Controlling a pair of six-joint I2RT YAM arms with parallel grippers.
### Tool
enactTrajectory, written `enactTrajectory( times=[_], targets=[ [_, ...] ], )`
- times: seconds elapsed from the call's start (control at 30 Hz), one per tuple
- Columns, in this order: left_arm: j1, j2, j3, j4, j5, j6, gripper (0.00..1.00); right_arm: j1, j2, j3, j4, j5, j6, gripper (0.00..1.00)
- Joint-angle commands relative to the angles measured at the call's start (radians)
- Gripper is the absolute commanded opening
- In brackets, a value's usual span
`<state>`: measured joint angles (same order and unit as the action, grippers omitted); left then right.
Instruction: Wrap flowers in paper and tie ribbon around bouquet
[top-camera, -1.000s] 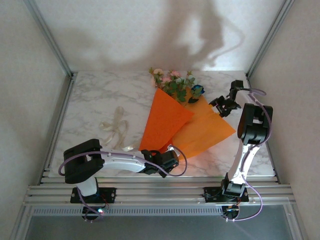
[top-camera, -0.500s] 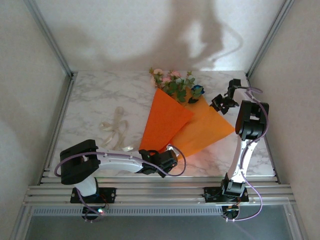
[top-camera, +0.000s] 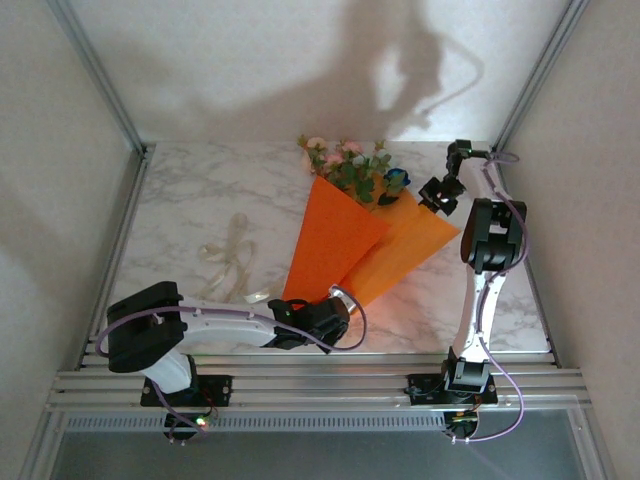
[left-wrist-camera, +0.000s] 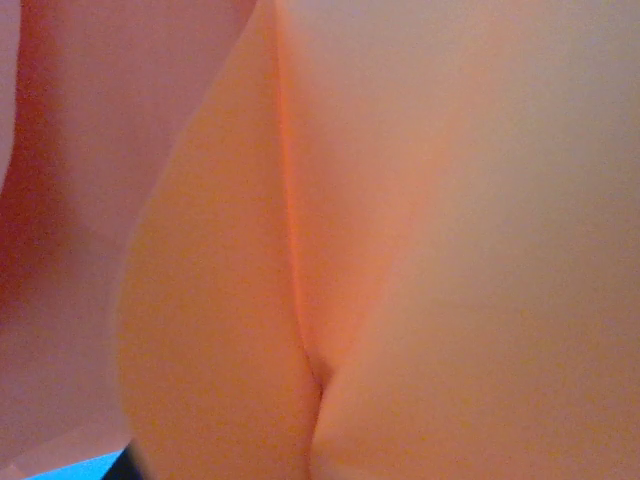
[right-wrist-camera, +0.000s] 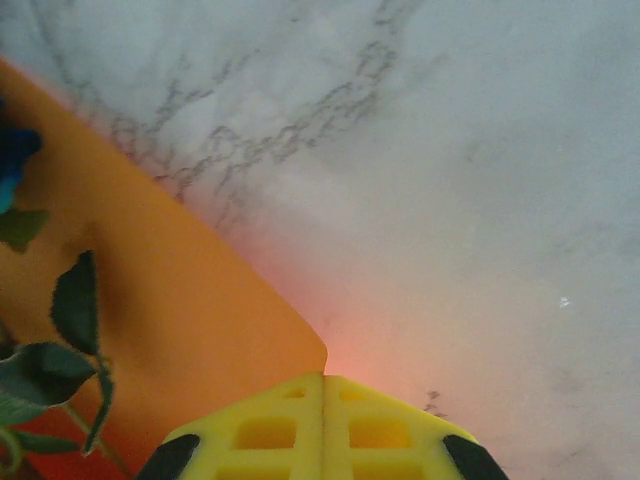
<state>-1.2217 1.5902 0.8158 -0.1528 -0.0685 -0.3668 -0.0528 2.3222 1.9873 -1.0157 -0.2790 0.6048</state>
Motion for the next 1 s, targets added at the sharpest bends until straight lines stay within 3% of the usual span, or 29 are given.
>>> enactTrajectory(
  times=[0.0,0.37,0.4,0.5,0.6,0.73,0.97],
  targets=[
    [0.001,-0.02,-0.043,-0.042,0.071,-0.035,0.0,-0.001,0.029,0.082,-0.054,0.103,-0.023,0.0],
    [0.082,-0.112,-0.194,0.112,0.188,-0.171,0.0,0.02,0.081,0.292,-0.194,0.129,-0.03,0.0],
    [0.1,-0.119,-0.212,0.138,0.207,-0.194,0.0,0.025,0.093,0.319,-0.207,0.111,-0.034,0.03],
    [0.169,-0.16,-0.288,0.258,0.286,-0.285,0.0,0.045,0.077,0.318,-0.188,0.08,-0.039,0.42],
    [0.237,-0.209,-0.371,0.392,0.355,-0.401,0.0,0.051,-0.007,0.217,-0.11,0.066,-0.028,0.62],
    [0.301,-0.252,-0.449,0.539,0.428,-0.506,0.0,0.032,-0.1,0.126,-0.054,0.079,0.0,0.7],
    [0.39,-0.292,-0.549,0.683,0.516,-0.621,0.0,-0.002,-0.242,0.02,-0.031,0.148,0.046,0.71]
  ],
)
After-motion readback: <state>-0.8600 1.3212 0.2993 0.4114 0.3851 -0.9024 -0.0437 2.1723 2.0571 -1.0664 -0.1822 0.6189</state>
